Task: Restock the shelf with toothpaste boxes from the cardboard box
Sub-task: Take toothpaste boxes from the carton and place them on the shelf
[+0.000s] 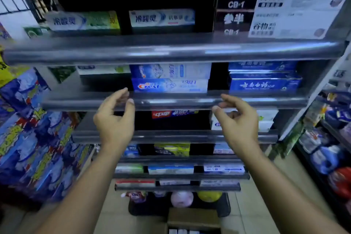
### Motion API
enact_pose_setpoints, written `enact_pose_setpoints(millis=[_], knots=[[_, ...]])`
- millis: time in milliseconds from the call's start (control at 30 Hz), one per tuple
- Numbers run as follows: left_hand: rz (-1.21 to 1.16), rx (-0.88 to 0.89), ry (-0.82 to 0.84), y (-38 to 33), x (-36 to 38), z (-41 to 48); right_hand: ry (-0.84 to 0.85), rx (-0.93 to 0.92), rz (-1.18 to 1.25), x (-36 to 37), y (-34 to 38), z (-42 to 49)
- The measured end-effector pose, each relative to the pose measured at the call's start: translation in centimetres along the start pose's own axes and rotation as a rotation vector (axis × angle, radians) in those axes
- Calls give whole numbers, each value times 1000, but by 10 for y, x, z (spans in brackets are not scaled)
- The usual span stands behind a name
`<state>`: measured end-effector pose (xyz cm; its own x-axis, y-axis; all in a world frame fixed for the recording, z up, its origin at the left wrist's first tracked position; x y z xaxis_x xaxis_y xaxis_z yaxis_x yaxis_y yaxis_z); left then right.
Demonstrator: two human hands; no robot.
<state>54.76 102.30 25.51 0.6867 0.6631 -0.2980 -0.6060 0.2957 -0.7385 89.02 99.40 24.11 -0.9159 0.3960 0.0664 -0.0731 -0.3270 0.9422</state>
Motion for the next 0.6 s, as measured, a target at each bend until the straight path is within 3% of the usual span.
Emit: enact_pose_setpoints(millis=[133,433,600], knots=[[130,42,193,41,22,-116,90,162,-37,-44,-90,-59],[513,-681,947,282,102,-461,225,862,-288,-128,-391,-258],[829,-900,1231,401,134,-614,163,1161,-279,-147,-529,-370]])
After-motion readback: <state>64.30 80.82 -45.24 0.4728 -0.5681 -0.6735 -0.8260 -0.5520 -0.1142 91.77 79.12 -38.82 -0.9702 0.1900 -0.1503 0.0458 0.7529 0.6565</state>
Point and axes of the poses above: each hand's wrist, its own z-axis towards the middle knuckle, its own x-axis out of the palm, y = z × x, the point moved 8 cm from there along z, towards the middle knuckle, and after that the axes turned 15 degrees about z, right-handed, at the moved point
